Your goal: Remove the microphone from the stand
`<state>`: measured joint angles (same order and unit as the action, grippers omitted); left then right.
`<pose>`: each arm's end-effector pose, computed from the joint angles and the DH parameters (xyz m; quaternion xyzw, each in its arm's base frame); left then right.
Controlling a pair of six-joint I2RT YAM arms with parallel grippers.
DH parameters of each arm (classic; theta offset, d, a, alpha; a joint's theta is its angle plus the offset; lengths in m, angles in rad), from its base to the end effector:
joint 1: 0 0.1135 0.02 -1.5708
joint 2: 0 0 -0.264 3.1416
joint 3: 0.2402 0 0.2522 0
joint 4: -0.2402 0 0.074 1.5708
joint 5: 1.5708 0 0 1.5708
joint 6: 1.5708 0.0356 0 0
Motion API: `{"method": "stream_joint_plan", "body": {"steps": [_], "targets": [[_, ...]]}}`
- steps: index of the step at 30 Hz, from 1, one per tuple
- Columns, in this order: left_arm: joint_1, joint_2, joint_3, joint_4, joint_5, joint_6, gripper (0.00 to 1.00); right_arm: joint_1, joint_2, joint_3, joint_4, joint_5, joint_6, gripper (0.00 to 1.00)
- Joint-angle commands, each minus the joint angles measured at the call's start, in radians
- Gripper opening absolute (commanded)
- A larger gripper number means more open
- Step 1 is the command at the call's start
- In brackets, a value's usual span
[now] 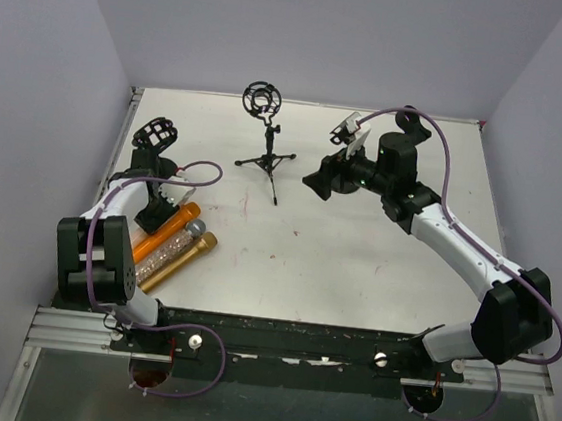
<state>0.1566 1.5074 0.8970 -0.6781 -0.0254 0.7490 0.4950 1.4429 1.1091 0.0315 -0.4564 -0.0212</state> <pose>0.2655 0.0428 0.1805 0.2873 0.9474 0.0728 0.1210 0.2905 0.1746 0.3202 -0.3299 0.7244 0.3126 0.5183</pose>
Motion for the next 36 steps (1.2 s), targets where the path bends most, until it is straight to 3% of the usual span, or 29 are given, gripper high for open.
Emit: {"method": "stream_joint_plan", "body": {"steps": [1,10,15,21,25,29,30,31,32,36], "targets": [[-0.017,-0.035,-0.017,-0.001,0.053,-0.011,0.47,-0.007,-0.041,-0.023,-0.024,0.01,-0.025,1.0],[-0.023,-0.033,-0.003,-0.001,0.047,-0.004,0.52,-0.007,-0.058,-0.034,-0.03,0.018,-0.043,1.0],[-0.025,-0.068,0.013,-0.017,0.058,-0.01,0.53,-0.007,-0.064,0.027,-0.178,0.025,-0.103,1.0],[-0.072,-0.177,0.068,-0.087,0.12,0.004,0.54,-0.007,-0.045,0.199,-0.49,0.059,-0.157,1.0],[-0.126,-0.226,0.123,-0.164,0.163,-0.01,0.53,-0.007,-0.055,0.264,-0.561,0.212,-0.1,1.0],[-0.222,-0.285,0.233,-0.25,0.225,-0.071,0.54,-0.009,-0.038,0.359,-0.591,0.529,-0.013,1.0],[-0.254,-0.298,0.271,-0.258,0.235,-0.101,0.56,-0.007,-0.03,0.386,-0.584,0.6,0.018,1.0],[-0.276,-0.311,0.304,-0.252,0.245,-0.123,0.87,-0.009,-0.021,0.415,-0.575,0.663,0.056,1.0],[-0.298,-0.325,0.345,-0.241,0.251,-0.163,0.98,-0.006,-0.01,0.441,-0.565,0.701,0.081,1.0],[-0.338,-0.317,0.55,-0.158,0.226,-0.353,0.99,-0.007,0.03,0.537,-0.512,0.821,0.147,1.0]]}}
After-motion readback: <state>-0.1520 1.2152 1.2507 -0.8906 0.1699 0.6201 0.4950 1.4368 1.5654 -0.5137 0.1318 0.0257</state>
